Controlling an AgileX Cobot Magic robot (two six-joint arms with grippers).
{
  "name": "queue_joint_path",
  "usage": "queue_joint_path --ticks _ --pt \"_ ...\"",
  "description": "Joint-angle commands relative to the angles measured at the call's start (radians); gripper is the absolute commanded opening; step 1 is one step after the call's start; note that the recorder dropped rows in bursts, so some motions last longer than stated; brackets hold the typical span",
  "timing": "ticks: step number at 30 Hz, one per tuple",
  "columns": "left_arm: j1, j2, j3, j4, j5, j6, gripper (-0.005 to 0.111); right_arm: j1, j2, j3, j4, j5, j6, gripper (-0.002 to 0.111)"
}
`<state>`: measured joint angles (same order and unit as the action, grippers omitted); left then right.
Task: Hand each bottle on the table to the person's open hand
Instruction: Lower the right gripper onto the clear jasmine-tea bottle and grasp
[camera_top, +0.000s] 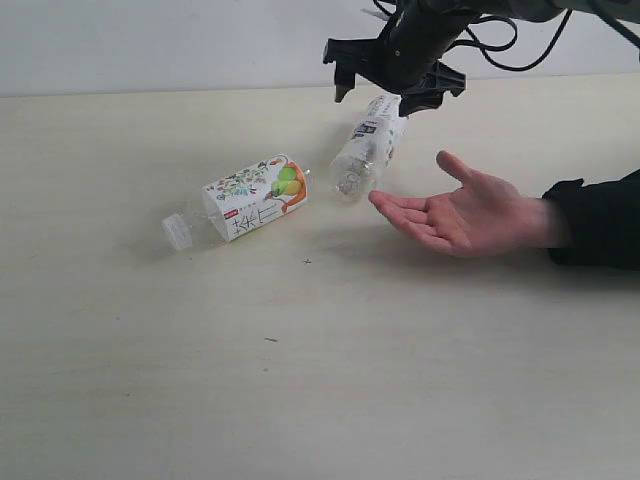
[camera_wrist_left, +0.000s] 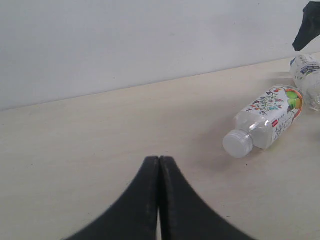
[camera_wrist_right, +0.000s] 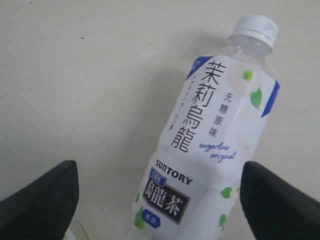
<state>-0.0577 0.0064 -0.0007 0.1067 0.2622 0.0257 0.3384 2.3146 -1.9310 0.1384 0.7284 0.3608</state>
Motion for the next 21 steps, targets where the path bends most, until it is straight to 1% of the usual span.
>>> queue_joint_path --ticks 1,11,18,21 --pt "0.001 -0.006 0.001 -0.006 -0.005 -0.002 0.001 -0.001 0.032 -0.010 -0.072 -0.021 0.092 0.084" --pt "0.001 -0.006 0.001 -0.006 -0.005 -0.002 0.001 -0.001 0.082 -0.010 -0.089 -0.071 0.122 0.084" --pt "0.001 -0.006 0.001 -0.006 -0.005 -0.002 0.001 -0.001 0.108 -0.010 -0.089 -0.073 0.122 0.084" --pt "0.001 -0.006 0.001 -0.006 -0.005 -0.002 0.001 -0.001 0.108 -0.010 -0.089 -0.073 0.122 0.079"
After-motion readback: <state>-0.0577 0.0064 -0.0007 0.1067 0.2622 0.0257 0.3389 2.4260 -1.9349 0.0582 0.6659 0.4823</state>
